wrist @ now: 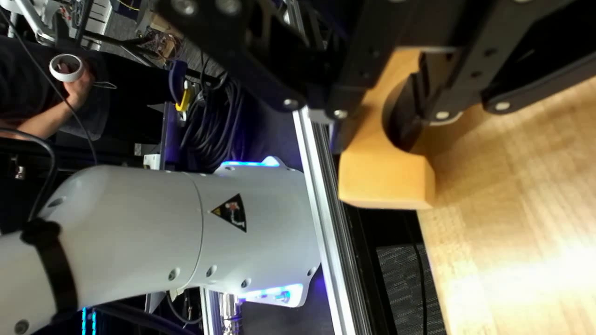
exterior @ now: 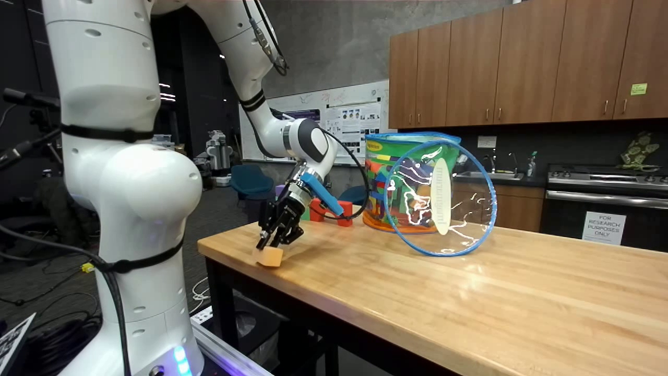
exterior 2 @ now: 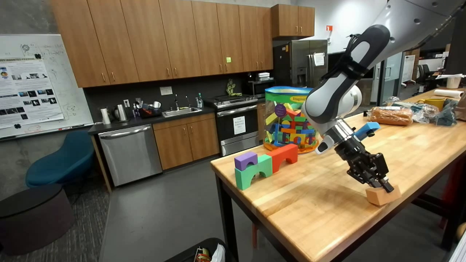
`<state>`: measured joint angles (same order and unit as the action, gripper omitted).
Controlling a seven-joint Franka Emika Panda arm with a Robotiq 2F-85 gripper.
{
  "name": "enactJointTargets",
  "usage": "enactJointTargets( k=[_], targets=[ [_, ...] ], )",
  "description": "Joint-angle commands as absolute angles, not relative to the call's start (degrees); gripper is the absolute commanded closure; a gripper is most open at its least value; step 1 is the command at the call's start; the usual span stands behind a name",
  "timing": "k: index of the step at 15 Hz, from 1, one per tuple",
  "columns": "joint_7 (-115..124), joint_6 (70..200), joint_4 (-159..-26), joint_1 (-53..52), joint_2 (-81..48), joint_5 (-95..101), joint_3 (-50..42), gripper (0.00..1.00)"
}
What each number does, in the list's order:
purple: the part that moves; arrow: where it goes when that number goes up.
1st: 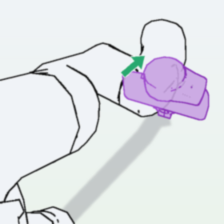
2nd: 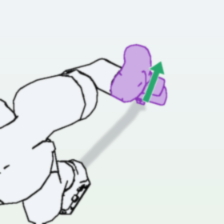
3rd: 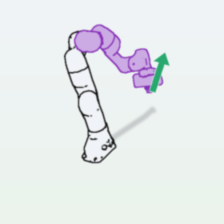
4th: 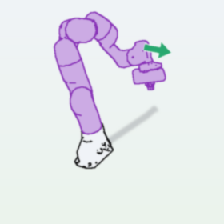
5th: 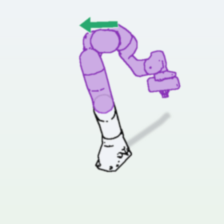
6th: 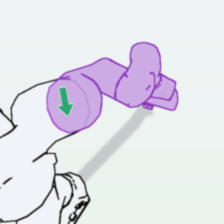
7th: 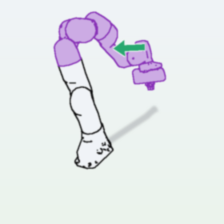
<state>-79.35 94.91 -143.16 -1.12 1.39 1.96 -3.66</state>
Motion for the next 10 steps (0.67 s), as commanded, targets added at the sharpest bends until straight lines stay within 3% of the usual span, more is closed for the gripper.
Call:
enactJointTargets(
  k=[1,5,7,8,10],
  targets=[
    [-79.64,94.92,-142.21,0.08,-0.14,1.30,-3.23,0.90],
    [-79.55,94.42,-141.33,0.45,-0.55,1.12,-3.28,0.83],
    [-79.56,94.29,-140.87,0.58,-0.66,0.94,-3.24,0.69],
    [-79.56,94.28,-140.69,0.62,-0.63,0.92,-3.21,0.49],
    [-79.47,94.44,-140.15,0.67,-0.68,1.06,-3.16,0.38]
  ],
)
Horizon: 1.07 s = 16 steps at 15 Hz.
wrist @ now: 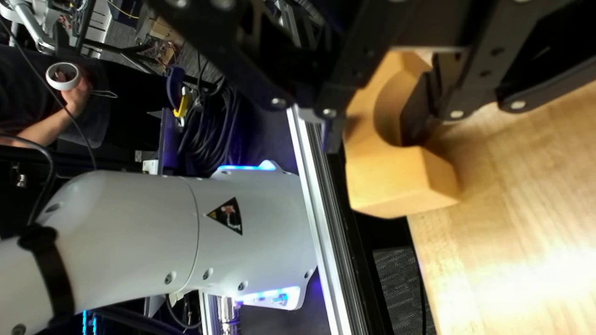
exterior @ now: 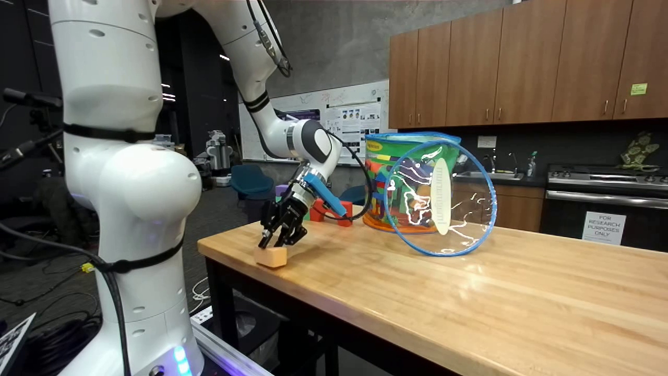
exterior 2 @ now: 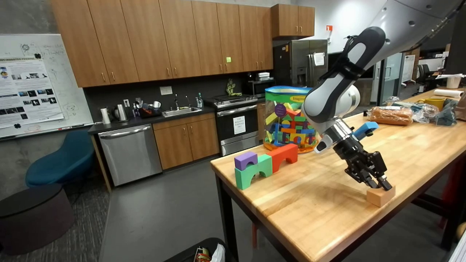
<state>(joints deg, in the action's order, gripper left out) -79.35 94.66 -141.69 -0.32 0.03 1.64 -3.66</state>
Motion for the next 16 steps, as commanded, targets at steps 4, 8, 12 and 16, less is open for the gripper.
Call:
enactJointTargets(
  k=[4,8,12,16],
  targets=[
    [-79.28,94.77,-138.55,0.76,-1.17,1.14,-3.12,0.11],
    [-80.01,96.42,-138.89,0.79,2.24,-0.38,-3.04,0.00],
    [-81.67,99.03,-140.48,0.57,9.77,-6.05,-3.34,0.07],
    [-80.27,100.71,-143.53,0.30,18.32,-5.10,-3.97,0.48]
  ],
)
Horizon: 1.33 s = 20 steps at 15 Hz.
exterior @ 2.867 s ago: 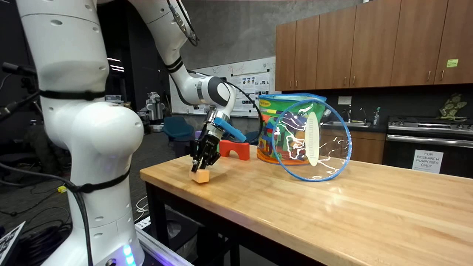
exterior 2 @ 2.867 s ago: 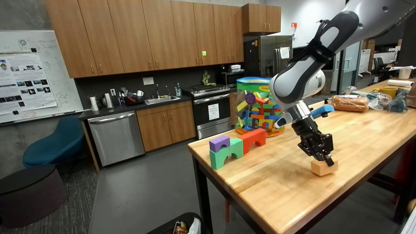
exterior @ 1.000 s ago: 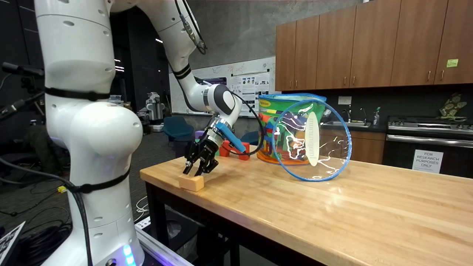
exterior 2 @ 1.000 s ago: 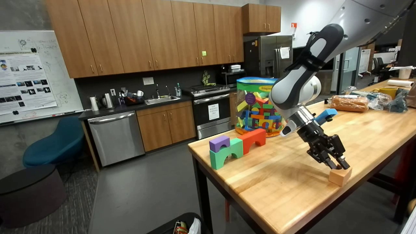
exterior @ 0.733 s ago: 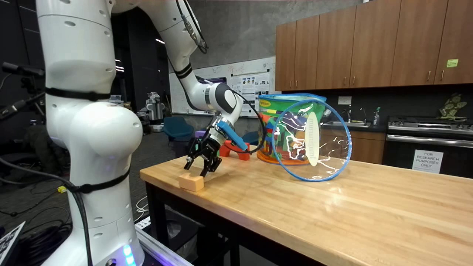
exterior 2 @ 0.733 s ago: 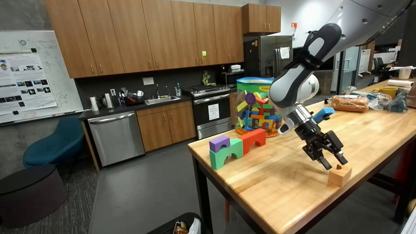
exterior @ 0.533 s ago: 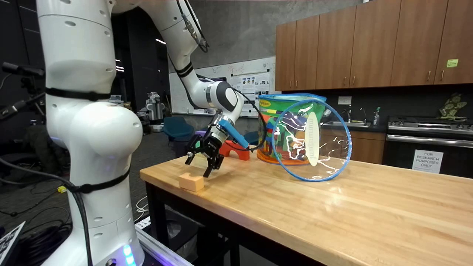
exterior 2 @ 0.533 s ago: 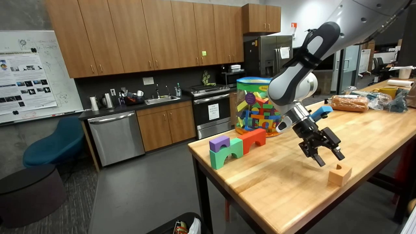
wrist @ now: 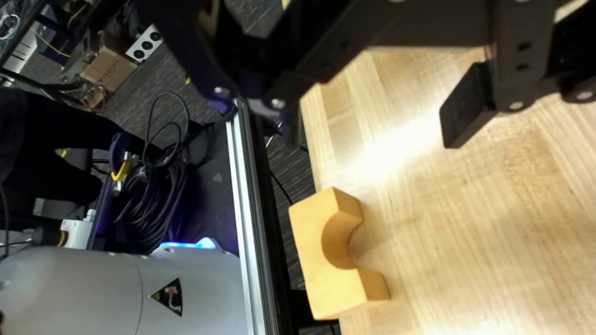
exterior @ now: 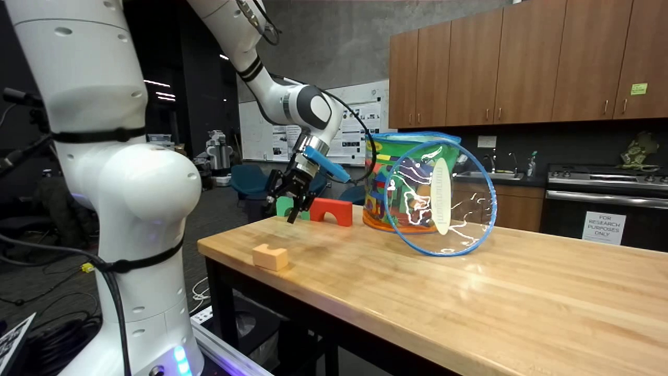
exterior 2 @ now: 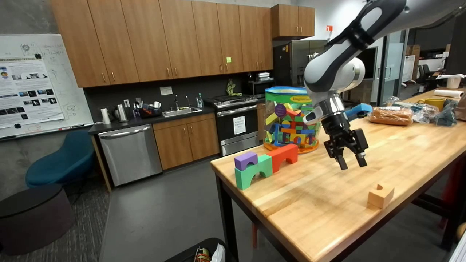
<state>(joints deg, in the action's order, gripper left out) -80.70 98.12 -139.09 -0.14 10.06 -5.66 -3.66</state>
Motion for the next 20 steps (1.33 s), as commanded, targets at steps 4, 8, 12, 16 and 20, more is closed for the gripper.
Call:
enactJointTargets(
  k=[4,8,12,16,20],
  targets=[
    [-79.02,107.30,-148.08,0.46,23.26,-3.59,-5.32,0.79],
    [-76.26,121.46,-155.24,0.62,26.39,-5.27,-7.01,1.00],
    [-72.22,132.58,-159.81,1.33,27.89,-4.14,-8.60,1.00],
    [-67.91,132.27,-158.91,2.73,30.34,-2.16,-9.28,1.00],
    [-63.35,128.09,-160.39,4.49,35.43,1.98,-8.99,1.00]
  ],
)
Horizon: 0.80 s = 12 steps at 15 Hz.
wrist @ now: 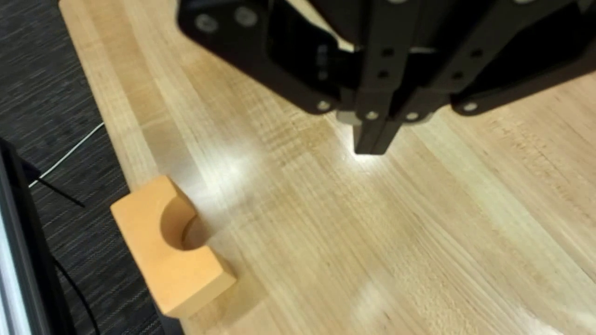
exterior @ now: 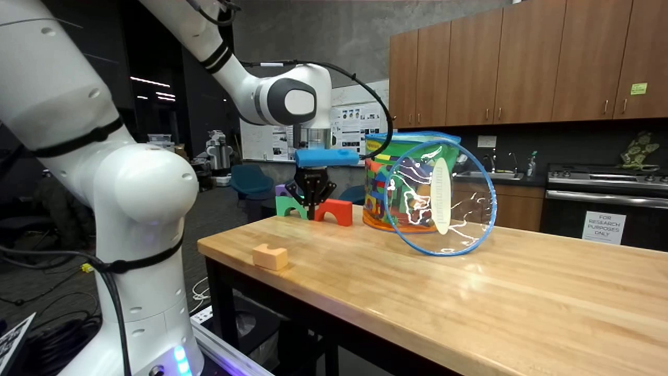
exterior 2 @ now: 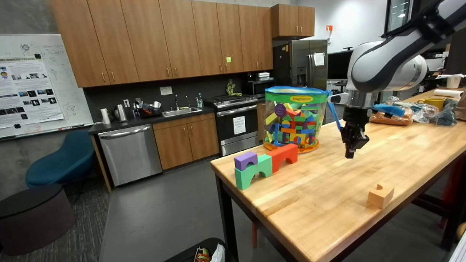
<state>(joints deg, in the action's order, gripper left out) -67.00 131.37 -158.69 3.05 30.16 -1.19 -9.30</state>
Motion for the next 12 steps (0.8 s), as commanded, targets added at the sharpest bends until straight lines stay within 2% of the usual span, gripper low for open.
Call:
enactJointTargets(
  k=[1,6,12],
  targets=[
    [-62.30,125.99,-158.75,4.69,34.99,3.02,-9.05,1.00],
    [-56.37,118.26,-159.01,4.54,38.65,6.01,-9.05,1.00],
    [-54.13,114.78,-158.74,3.20,37.85,5.69,-9.45,1.00]
  ],
)
